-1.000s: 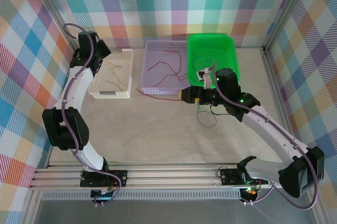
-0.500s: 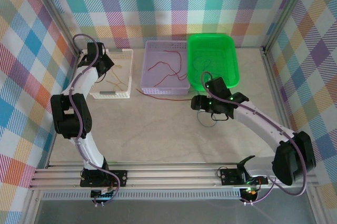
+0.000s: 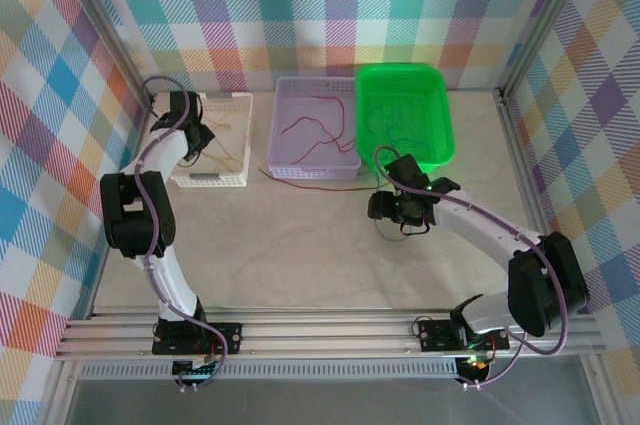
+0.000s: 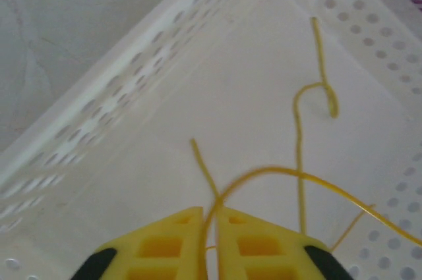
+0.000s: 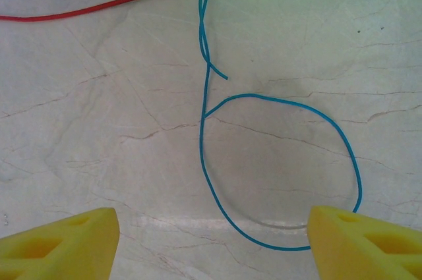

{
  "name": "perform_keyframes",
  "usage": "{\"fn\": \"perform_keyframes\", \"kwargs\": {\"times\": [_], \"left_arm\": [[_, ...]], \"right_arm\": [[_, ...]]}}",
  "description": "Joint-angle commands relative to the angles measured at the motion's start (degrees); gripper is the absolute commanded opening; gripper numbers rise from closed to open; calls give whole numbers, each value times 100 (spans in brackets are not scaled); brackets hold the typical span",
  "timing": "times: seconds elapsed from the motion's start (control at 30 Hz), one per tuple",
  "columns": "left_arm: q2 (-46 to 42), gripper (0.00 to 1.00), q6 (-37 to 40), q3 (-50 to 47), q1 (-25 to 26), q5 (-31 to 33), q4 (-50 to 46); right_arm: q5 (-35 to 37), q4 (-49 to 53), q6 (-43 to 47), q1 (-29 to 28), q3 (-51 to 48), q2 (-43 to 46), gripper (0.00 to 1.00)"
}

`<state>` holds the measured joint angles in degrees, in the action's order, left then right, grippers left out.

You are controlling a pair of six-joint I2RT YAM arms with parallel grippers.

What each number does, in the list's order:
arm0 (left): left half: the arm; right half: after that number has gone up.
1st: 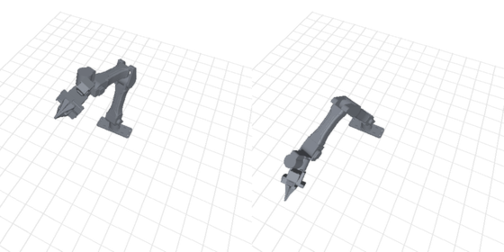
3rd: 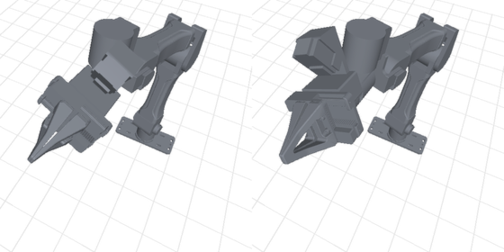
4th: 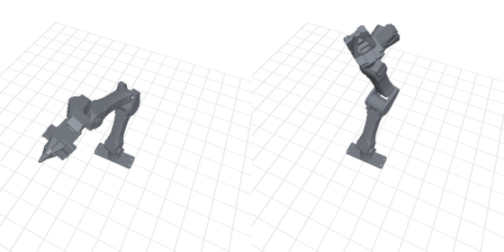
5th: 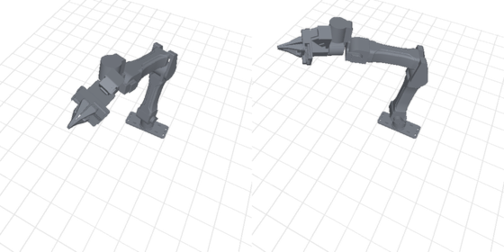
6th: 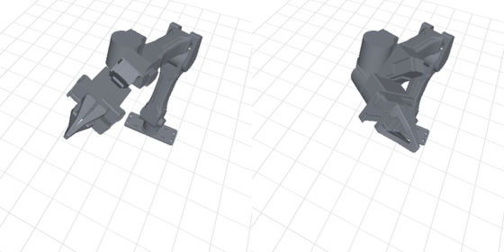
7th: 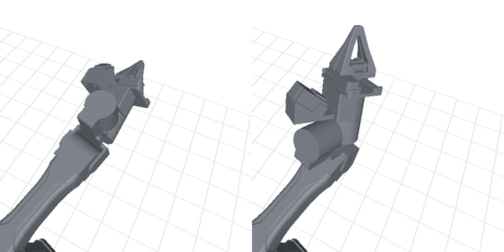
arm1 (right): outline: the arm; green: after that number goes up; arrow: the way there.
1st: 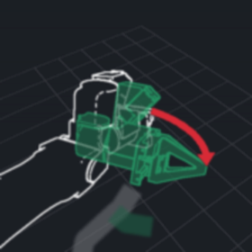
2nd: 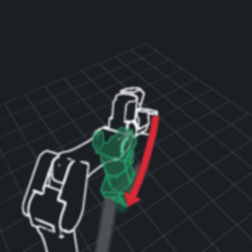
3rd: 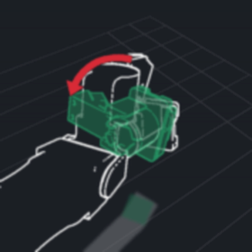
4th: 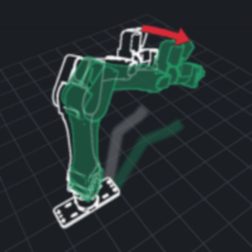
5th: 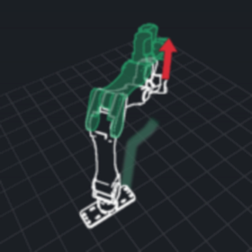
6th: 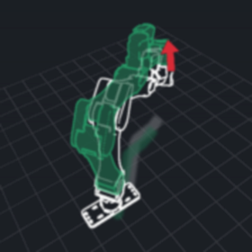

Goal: Untangle the cables

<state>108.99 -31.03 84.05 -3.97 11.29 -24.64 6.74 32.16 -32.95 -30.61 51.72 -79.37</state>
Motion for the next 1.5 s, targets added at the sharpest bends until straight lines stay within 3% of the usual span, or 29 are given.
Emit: {"fn": "perform_keyframes", "kwargs": {"times": [0.0,0.1,0.47,0.6,0.67,0.7,1.1,1.3,1.47], "left_arm": [[191,17,-76,156,-192,241,-382],[234,23,-138,200,-192,269,-438],[73,70,-63,562,-37,-280,-534],[-171,81,-33,806,158,-275,-781],[-354,98,-94,772,231,-248,-840],[-452,100,-128,724,262,-241,-858],[-1412,100,-569,327,435,-680,-1269],[-2336,100,-797,-43,611,-636,-1376],[-2962,100,-810,-525,808,-469,-1350]], "right_arm": [[178,28,-95,-15,-92,-100,75],[227,36,-97,-15,-91,-172,75],[265,-243,-45,2,168,-845,74],[384,-291,-18,2,418,-1198,71],[505,-377,-15,2,460,-1271,71],[554,-416,-2,2,486,-1290,70],[1005,-632,338,2,924,-1914,64],[1067,-699,367,11,1136,-2314,52],[823,-818,414,11,1276,-2569,33]]}}
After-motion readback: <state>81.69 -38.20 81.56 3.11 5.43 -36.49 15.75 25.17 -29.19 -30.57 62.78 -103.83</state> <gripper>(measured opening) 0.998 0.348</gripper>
